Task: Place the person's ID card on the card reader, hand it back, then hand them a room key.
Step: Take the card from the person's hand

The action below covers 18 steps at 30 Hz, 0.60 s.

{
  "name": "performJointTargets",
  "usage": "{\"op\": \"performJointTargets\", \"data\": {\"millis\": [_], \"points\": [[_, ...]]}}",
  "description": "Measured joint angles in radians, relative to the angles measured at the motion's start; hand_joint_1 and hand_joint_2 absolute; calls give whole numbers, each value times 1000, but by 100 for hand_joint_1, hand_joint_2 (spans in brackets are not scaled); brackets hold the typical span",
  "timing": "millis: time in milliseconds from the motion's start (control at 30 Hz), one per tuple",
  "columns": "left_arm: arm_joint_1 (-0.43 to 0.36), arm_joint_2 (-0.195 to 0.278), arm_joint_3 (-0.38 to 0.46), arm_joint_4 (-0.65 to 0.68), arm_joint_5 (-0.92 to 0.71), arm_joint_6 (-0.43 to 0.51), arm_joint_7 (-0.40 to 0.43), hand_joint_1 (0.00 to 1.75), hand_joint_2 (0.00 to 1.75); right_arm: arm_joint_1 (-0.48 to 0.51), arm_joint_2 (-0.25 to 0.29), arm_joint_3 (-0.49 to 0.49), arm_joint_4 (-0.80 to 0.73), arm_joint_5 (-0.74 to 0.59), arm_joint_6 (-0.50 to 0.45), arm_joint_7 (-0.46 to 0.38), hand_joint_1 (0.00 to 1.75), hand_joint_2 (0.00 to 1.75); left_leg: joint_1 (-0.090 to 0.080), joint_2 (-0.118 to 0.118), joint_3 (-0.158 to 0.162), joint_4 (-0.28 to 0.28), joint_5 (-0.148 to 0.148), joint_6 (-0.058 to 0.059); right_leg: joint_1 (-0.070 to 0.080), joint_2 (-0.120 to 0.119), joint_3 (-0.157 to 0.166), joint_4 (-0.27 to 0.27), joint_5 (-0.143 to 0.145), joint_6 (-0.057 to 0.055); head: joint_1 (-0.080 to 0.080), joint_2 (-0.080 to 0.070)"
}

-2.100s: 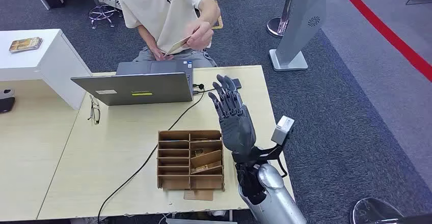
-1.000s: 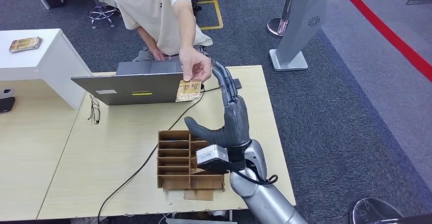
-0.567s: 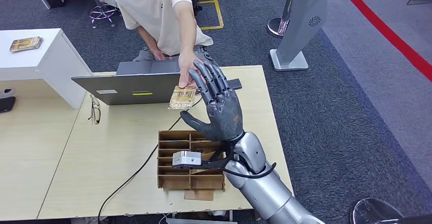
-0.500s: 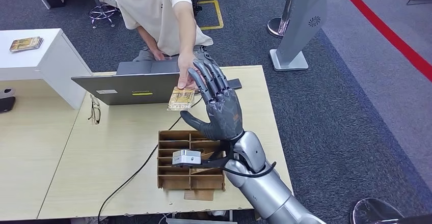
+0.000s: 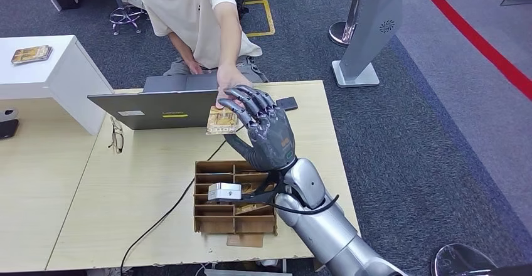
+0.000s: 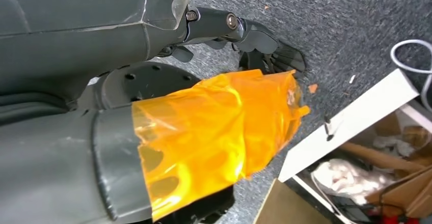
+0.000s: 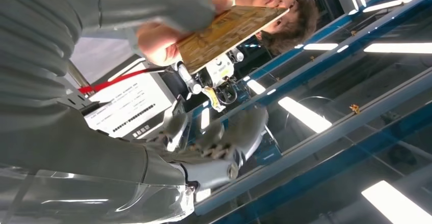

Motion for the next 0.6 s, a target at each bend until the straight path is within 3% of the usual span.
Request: {"op": "performJointTargets", "data": {"millis": [233, 600], "points": [[28, -8, -55, -46, 6, 7, 12, 0, 0, -1, 0, -1, 14, -11, 0, 0, 175, 175, 0, 0, 0, 0, 0, 0, 0, 0, 0, 0, 0, 0, 0, 0], [36, -10, -62, -64, -25, -12, 11, 0, 0, -1, 0, -3, 23, -31, 0, 3, 175, 175, 0, 0, 0, 0, 0, 0, 0, 0, 0, 0, 0, 0, 0, 0]]}}
